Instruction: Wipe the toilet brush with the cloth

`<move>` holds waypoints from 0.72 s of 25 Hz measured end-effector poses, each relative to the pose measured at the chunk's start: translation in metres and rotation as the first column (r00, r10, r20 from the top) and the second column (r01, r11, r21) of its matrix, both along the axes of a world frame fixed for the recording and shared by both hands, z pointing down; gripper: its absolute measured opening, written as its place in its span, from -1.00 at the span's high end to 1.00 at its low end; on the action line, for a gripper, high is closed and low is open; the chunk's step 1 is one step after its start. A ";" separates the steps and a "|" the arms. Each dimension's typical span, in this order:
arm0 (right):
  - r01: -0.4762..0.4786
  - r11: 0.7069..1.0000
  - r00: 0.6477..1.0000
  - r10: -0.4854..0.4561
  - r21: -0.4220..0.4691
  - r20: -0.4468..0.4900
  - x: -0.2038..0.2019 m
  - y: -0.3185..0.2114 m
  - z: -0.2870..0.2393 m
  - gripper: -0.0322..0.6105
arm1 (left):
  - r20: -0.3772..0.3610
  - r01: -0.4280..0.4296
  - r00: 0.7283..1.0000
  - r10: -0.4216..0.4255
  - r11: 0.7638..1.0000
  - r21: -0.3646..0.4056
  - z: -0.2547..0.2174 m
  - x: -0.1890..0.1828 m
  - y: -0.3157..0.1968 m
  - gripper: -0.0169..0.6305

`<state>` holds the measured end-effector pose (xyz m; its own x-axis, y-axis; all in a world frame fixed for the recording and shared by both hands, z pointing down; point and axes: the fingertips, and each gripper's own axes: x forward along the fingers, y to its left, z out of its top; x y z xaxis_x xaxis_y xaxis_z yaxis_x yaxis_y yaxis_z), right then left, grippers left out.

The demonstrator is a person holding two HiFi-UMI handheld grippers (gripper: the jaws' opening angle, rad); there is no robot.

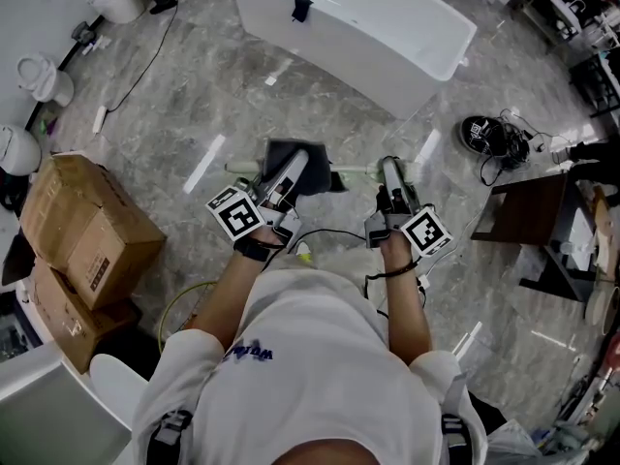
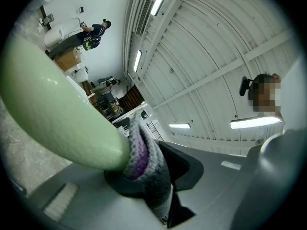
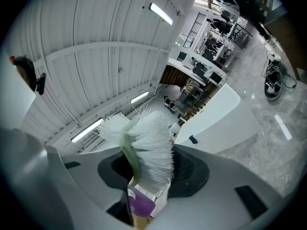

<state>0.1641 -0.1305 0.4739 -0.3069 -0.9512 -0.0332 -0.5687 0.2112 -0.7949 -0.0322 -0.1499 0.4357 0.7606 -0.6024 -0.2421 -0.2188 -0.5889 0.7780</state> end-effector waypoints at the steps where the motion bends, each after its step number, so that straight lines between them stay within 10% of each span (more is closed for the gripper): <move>1: -0.001 1.000 1.000 0.001 -0.001 -0.001 0.000 -0.001 0.000 0.36 | -0.001 0.003 1.000 -0.003 1.000 -0.001 0.000 0.000 -0.001 0.70; 18: -0.014 1.000 1.000 0.014 -0.012 -0.004 -0.004 -0.007 0.004 0.36 | -0.005 0.159 0.987 -0.159 0.986 0.041 -0.006 -0.023 -0.011 0.67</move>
<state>0.1606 -0.1373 0.4784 -0.2937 -0.9557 -0.0210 -0.5746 0.1941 -0.7951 -0.0552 -0.1609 0.4300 0.6552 -0.7053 -0.2707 -0.3109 -0.5783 0.7543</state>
